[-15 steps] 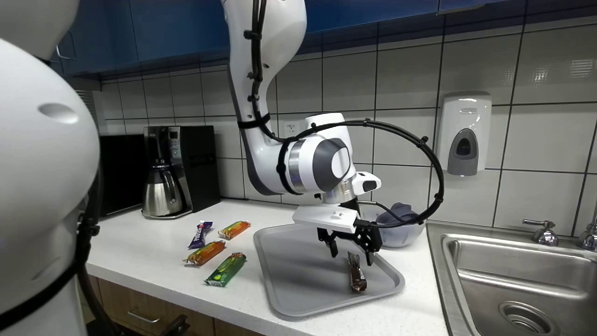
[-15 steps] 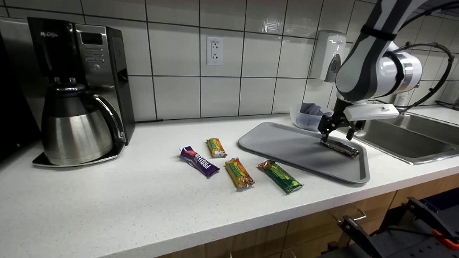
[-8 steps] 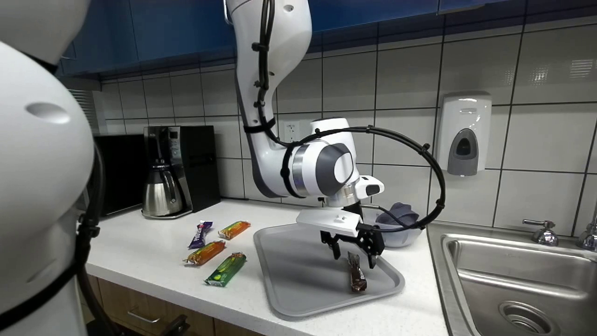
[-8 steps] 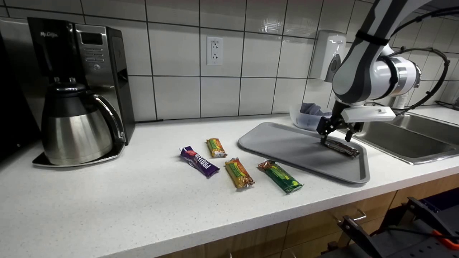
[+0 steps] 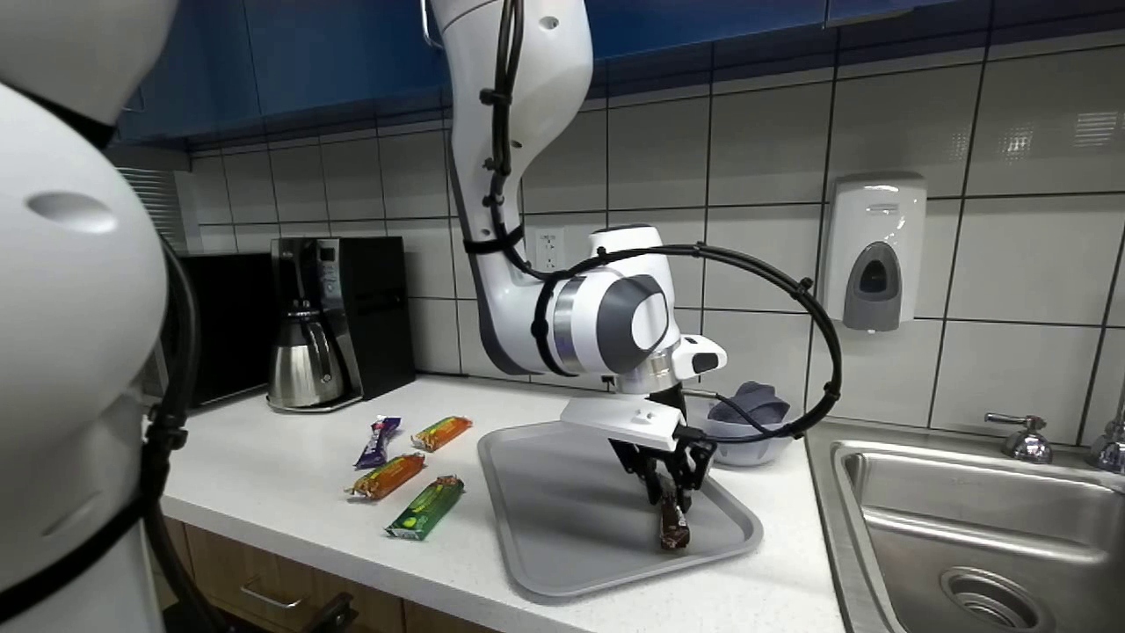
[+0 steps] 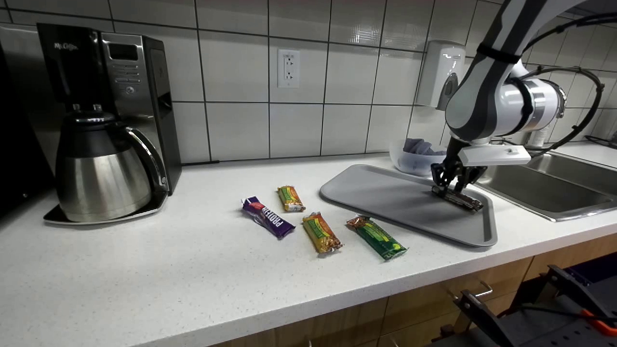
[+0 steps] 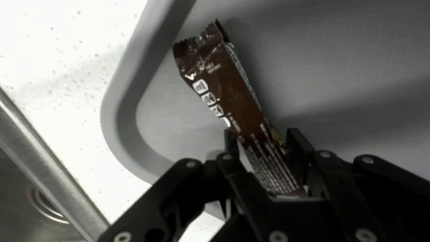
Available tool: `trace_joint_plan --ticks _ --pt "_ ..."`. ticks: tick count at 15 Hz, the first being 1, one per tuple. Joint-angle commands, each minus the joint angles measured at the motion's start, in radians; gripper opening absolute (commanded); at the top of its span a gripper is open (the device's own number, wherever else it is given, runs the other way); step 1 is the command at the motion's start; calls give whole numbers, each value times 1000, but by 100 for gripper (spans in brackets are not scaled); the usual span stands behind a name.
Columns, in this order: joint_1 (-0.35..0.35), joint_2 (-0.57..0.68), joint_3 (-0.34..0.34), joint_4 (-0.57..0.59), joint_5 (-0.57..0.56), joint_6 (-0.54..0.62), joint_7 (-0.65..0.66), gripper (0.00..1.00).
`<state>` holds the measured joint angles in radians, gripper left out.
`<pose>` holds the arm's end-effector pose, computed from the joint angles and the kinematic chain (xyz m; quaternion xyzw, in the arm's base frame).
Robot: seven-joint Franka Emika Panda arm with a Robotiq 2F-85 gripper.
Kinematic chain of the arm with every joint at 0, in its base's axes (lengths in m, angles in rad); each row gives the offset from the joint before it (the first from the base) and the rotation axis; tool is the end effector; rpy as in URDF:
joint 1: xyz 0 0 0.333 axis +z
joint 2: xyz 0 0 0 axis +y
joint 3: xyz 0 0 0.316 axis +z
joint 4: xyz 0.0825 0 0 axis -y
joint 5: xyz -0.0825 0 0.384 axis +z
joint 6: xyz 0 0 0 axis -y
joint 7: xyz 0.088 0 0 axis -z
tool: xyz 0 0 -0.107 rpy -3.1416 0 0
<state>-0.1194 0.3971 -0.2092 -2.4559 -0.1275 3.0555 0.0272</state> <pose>0.4700 -0.1557 0.1642 0.9882 -0.1019 0.0937 0.0660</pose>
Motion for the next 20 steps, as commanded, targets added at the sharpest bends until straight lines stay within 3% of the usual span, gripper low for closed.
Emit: trace_joint_plan --ticks 1,3,6,20 --pt "-39 -3 33 11 33 -7 -48 11" --pt "-40 -10 32 7 35 -5 -51 0" --pt "-35 -22 27 4 32 -3 -49 4" --pt "-25 -87 -22 -5 21 10 -40 4"
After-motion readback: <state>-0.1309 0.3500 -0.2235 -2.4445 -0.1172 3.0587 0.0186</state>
